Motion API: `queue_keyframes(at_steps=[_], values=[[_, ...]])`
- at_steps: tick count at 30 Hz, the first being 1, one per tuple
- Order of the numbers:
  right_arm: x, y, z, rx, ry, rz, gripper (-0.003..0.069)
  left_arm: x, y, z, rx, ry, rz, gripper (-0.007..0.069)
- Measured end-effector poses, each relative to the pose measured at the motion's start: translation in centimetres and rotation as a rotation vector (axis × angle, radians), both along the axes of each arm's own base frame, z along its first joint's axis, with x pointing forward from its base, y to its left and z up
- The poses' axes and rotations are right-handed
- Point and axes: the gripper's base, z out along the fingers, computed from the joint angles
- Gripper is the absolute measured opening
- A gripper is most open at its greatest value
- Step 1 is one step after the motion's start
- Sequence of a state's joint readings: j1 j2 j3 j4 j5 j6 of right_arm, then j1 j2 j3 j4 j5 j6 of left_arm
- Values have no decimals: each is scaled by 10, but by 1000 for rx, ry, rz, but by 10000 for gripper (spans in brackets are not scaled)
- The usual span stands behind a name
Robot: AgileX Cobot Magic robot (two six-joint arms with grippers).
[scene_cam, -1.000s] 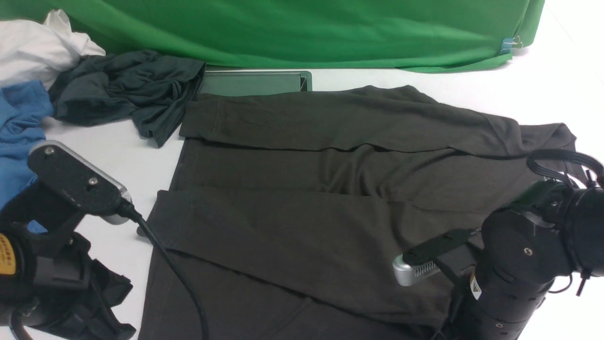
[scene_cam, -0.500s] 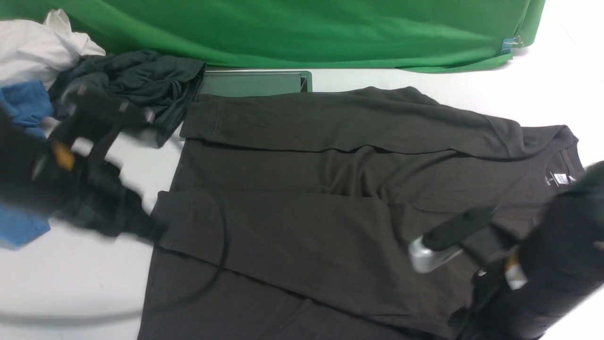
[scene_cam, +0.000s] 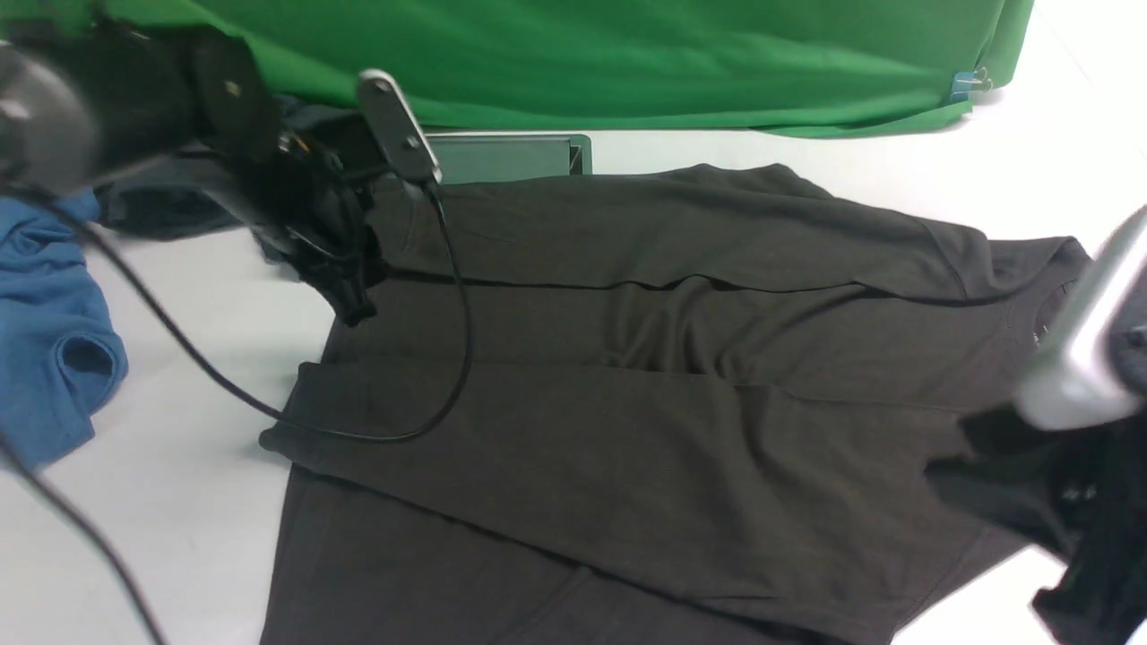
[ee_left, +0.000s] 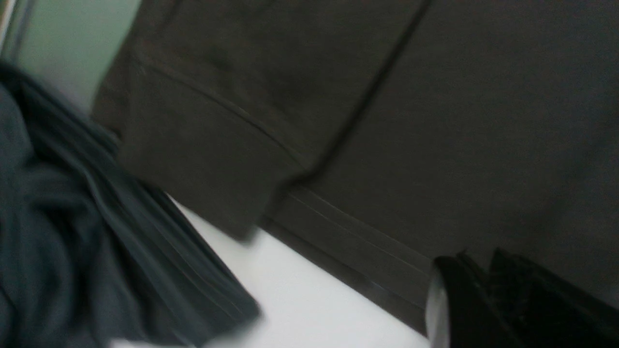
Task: Fold a long-sleeved shirt on a white desktop.
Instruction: 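Grab the top left corner of the dark shirt with the left gripper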
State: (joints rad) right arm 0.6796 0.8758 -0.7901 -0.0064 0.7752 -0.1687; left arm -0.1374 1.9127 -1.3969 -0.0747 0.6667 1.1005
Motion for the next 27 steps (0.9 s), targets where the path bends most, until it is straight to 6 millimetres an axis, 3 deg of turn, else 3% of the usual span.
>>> queue_keyframes(at_steps=[7,11,17,23,27], values=[[-1,-2,3,7,-26,1,246,26,2,-40,184,-108,-238,375],[-1,-2,3,-2,-38,3,244,36,1,-49,231,-195,-292,409],[0,-3,3,-13,-53,5,244,43,0,-60,241,-248,-295,329],[1,-3,3,-18,-58,5,243,44,1,-63,258,-248,-307,85],[1,-3,3,-18,-58,5,242,44,1,-63,257,-247,-306,36]])
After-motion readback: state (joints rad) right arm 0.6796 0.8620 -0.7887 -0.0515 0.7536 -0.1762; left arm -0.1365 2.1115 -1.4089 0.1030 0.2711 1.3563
